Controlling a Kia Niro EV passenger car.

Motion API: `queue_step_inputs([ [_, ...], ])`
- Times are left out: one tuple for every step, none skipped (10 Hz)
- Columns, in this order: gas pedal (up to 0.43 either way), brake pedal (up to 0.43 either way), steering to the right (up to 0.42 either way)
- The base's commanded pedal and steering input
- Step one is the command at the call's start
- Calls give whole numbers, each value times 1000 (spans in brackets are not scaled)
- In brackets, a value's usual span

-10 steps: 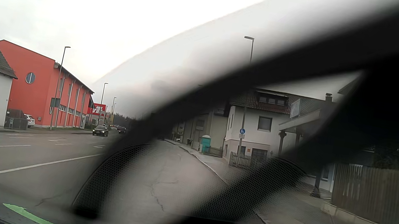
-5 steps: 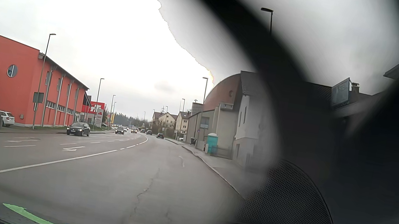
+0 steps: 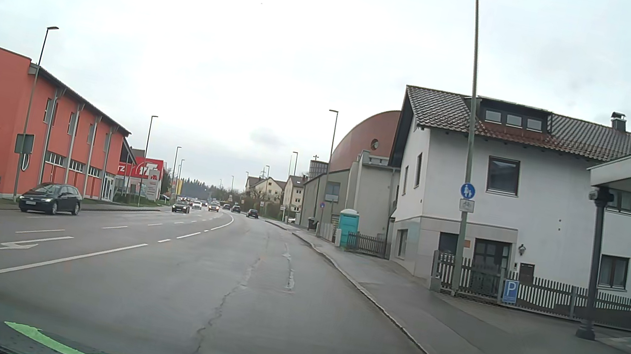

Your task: Follow the waypoints while adhering to traffic rules and regulations

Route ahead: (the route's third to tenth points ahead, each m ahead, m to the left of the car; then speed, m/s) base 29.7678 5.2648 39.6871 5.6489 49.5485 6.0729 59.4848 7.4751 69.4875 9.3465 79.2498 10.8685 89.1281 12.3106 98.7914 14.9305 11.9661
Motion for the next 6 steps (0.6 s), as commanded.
queue_step_inputs([
  [177, 0, -13],
  [177, 0, -13],
  [177, 0, -13],
  [177, 0, -13],
  [177, 0, -13],
  [177, 0, -13],
])
